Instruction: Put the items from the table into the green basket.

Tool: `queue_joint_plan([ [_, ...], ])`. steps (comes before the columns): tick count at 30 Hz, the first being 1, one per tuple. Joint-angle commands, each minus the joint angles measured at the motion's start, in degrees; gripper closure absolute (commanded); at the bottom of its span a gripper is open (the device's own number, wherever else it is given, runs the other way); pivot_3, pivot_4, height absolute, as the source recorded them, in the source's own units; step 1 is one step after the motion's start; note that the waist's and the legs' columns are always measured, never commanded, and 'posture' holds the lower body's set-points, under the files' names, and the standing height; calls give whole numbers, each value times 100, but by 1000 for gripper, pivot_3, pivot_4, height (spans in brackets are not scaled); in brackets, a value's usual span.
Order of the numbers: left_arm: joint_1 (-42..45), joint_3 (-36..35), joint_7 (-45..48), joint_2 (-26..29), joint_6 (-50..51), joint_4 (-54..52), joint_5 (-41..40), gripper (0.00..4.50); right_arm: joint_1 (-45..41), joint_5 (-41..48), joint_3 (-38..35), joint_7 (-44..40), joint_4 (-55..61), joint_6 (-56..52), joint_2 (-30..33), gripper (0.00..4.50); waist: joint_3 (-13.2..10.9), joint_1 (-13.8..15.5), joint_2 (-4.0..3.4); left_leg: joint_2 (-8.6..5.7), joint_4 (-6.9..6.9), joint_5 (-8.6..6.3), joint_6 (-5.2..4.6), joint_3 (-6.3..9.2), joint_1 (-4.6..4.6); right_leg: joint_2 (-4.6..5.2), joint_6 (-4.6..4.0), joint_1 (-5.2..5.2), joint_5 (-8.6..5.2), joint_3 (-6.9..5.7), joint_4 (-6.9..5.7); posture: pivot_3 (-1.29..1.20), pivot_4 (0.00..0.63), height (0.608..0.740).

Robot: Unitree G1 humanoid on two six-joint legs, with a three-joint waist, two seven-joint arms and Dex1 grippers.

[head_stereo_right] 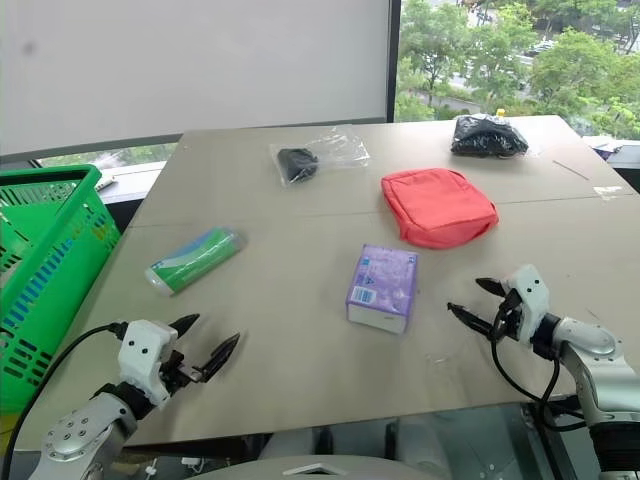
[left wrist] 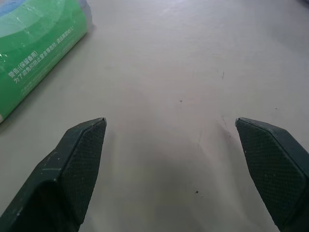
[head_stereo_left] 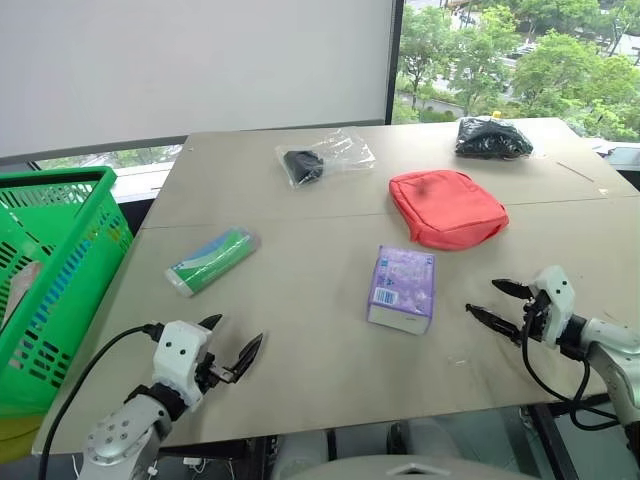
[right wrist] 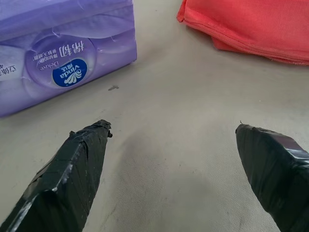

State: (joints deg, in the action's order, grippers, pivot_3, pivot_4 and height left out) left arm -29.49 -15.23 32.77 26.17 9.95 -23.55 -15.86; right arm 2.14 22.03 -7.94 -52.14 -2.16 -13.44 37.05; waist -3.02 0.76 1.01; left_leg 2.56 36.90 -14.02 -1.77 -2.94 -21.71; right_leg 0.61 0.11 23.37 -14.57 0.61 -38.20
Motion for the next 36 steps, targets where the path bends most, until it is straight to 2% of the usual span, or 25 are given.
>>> queue_joint_plan([
  [1,41,-95,137,122,-63,-46,-77,82,9,85,-201,16,116,130,-41,0,0,-4,0,0,0,0,0,0,0,0,0,0,0,0,0,29,28,740],
  [16,179,-207,326,132,-213,-15,-334,82,-107,63,-220,-35,61,345,-123,0,-1,-20,-2,2,0,0,0,-2,0,-2,0,1,0,2,0,33,32,740],
  [26,126,-303,402,157,-306,-103,-402,82,-534,-95,-110,-33,-67,513,-148,0,-1,-13,-2,3,-1,0,0,-2,0,-1,0,1,0,2,0,53,29,740],
  [32,297,-516,869,427,139,-993,-1572,82,-1424,-783,412,500,-47,451,-305,0,1,-14,-3,8,2,0,0,-3,-1,-3,0,2,1,2,0,64,18,740],
  [36,685,-564,744,765,639,-1428,-1999,82,-2130,-1277,870,762,-388,359,-467,0,5,-3,-8,4,2,0,0,1,-4,-9,-2,3,2,-1,-1,71,11,740],
])
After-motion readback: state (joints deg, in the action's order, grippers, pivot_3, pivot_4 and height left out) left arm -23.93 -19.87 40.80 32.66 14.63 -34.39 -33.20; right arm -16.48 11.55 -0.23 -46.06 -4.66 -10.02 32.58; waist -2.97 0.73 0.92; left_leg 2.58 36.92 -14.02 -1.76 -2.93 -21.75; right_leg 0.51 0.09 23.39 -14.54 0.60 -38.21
